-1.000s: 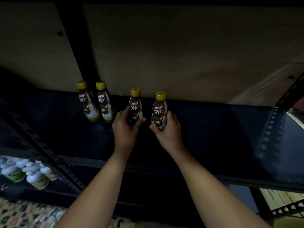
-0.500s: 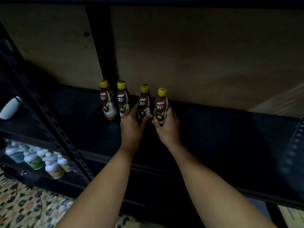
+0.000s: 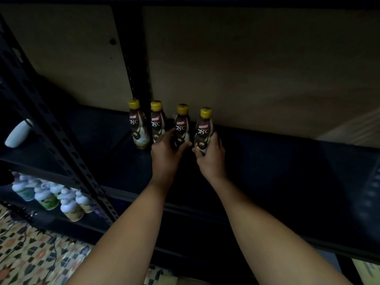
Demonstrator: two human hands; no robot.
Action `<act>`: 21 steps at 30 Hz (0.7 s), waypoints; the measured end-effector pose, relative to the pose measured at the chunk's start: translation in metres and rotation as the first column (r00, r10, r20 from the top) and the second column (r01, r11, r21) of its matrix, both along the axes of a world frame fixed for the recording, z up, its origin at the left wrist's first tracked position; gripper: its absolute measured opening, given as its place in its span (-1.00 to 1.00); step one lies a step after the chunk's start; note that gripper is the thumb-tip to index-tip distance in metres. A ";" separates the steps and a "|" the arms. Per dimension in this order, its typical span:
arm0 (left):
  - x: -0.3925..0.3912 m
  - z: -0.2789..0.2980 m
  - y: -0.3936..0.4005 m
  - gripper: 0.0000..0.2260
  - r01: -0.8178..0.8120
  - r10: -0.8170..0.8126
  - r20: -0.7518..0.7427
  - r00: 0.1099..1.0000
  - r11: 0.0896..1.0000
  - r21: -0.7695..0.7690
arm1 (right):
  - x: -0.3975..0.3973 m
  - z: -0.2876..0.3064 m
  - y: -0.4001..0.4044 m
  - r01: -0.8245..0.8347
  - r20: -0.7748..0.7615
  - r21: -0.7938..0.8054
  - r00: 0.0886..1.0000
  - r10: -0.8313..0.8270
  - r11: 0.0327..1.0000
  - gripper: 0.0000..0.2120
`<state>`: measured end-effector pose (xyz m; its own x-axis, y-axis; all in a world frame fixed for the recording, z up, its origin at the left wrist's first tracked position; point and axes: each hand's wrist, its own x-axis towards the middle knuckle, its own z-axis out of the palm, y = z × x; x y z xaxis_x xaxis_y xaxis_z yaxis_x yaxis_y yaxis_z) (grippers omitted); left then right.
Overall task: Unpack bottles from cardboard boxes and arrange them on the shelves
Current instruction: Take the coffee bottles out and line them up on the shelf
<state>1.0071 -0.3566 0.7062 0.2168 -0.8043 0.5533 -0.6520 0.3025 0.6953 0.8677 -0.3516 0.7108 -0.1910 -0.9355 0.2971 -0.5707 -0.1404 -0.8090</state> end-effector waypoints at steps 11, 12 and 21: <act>0.000 0.002 0.003 -0.63 0.008 -0.008 -0.028 1.000 1.000 0.016 | -0.002 -0.001 0.002 -0.029 0.054 0.007 0.998 0.029 1.000 -0.25; 0.000 0.003 0.004 -0.66 0.009 -0.008 -0.036 0.999 1.000 0.025 | -0.002 0.000 0.005 -0.039 0.083 0.000 0.996 0.039 0.999 -0.13; 0.000 -0.008 0.016 -0.75 -0.016 0.017 -0.070 0.997 1.000 0.025 | -0.033 -0.018 0.061 -0.067 0.144 0.018 0.988 0.064 0.998 0.06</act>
<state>1.0070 -0.3406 0.6980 0.2679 -0.8135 0.5162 -0.6061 0.2742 0.7466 0.8344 -0.2909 0.6932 -0.1678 -0.9537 0.2498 -0.4391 -0.1545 -0.8850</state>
